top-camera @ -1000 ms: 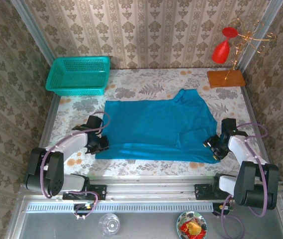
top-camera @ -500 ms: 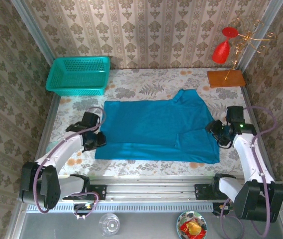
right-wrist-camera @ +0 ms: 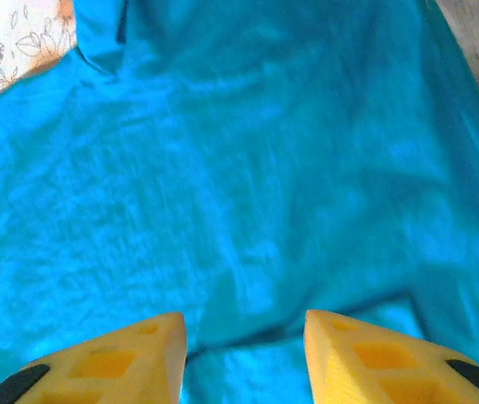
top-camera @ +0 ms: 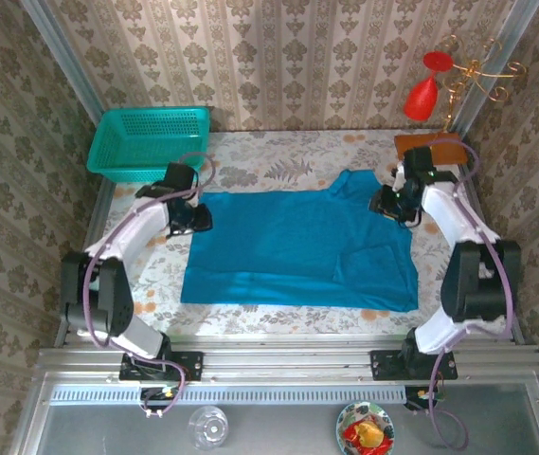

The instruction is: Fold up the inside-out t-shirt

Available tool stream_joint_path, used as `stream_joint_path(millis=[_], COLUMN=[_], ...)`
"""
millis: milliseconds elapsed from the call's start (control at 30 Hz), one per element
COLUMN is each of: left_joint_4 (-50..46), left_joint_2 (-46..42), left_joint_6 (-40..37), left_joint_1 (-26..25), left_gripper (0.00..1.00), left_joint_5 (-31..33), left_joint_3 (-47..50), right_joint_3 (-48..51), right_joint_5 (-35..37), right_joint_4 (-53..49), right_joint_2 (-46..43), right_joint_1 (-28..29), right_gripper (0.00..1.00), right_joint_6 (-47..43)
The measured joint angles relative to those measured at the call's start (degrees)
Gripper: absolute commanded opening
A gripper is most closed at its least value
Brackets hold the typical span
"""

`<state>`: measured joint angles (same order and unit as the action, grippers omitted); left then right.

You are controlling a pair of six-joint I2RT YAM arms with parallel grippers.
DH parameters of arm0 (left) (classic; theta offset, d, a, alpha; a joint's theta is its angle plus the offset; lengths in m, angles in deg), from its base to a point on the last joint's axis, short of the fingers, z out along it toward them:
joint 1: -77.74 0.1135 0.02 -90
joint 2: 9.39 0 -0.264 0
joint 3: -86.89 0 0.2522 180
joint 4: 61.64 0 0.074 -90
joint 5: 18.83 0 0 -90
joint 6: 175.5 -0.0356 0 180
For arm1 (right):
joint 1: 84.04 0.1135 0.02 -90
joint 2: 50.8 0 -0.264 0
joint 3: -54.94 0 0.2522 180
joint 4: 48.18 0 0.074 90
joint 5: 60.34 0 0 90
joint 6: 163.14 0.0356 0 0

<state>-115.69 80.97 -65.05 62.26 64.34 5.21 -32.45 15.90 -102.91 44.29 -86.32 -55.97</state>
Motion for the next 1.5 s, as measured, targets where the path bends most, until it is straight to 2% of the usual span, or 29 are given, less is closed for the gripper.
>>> stream_joint_path(millis=[233, 433, 533, 733, 833, 1067, 1167, 1367, 1500], left_joint_4=[-0.57, -1.51, -1.73, -2.21, -2.71, -3.58, -4.02, -4.48, -4.48], left_joint_2=[10.67, 14.88, 15.78, 17.2, 18.45, 20.9, 21.03, 21.68, 22.86], left_joint_6=[-2.78, -3.8, -3.85, -4.22, -4.26, -4.68, -4.96, -5.62, -5.99], left_joint_1=[1.86, 2.89, 3.21, 3.72, 3.98, 4.24, 4.35, 4.68, 5.38], left_gripper=[0.28, 0.28, 0.28, 0.28, 0.28, 0.28, 0.28, 0.29, 0.29], left_joint_5=[0.44, 0.68, 0.72, 1.05, 1.14, 1.14, 1.14, 1.11, 1.09], left_joint_3=[-10.51, -14.45, -15.13, -15.32, -15.85, -17.44, -18.38, -21.99, -24.52], right_joint_3=[-19.17, -36.5, -44.19, -59.52, -66.12, -68.43, -68.41, -67.47, -66.66], right_joint_5=[3.06, 7.45, 9.14, 10.43, 10.4, 9.53, 8.83, 7.96, 7.63], right_joint_4=[-1.33, -4.46, -6.36, -10.49, -12.28, -14.62, -14.84, -14.93, -14.95], right_joint_2=[17.97, 32.65, 38.84, 49.7, 54.07, 56.17, 56.17, 56.04, 55.45], right_joint_1=[0.59, 0.59, 0.59, 0.57, 0.57, 0.57, 0.57, 0.57, 0.59], right_gripper=[0.34, 0.31, 0.32, 0.39, 0.38, 0.25, 0.24, 0.4, 0.38], right_joint_6=[-7.34, -11.98, -14.01, -16.81, -17.31, -17.2, -16.92, -15.69, -15.47])
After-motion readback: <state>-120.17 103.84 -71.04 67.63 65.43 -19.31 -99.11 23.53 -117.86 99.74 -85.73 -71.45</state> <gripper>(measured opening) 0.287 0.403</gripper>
